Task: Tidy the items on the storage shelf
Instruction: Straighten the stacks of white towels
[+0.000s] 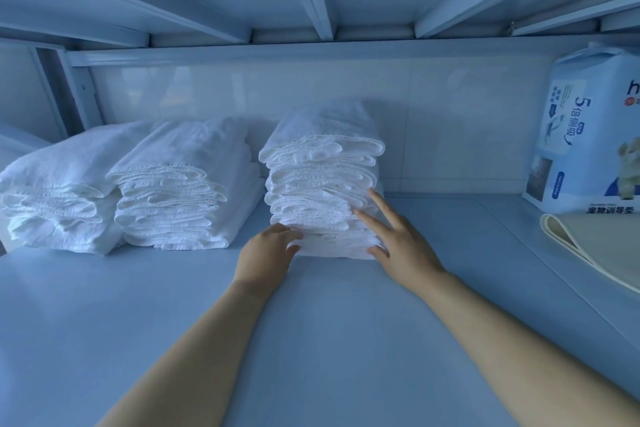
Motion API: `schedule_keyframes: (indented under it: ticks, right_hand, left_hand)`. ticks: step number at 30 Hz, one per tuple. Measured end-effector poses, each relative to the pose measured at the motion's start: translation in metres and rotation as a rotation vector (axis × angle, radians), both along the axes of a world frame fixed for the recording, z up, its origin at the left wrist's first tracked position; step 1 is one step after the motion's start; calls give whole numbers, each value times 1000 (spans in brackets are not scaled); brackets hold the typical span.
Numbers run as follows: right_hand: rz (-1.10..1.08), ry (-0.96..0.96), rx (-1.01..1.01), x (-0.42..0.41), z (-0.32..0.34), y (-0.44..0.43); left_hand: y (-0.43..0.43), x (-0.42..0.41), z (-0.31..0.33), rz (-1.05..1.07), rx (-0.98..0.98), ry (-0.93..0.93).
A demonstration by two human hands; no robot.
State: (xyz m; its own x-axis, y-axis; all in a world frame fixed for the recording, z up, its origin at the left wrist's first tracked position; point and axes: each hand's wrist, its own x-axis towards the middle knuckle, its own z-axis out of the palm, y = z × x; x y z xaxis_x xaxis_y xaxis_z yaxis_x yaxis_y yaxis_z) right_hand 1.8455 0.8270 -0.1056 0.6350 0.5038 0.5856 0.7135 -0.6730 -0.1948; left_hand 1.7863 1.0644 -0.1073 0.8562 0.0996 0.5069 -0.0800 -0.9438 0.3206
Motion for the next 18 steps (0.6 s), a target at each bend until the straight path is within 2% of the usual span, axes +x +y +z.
schedule_keyframes:
  ticks: [12,18]
  right_hand:
    - [-35,68,-54,0,6,11]
    - [35,81,-22,-14,6,13]
  left_hand:
    - [1,7,3,19,63,93]
    - [11,-8,3,26,104,105]
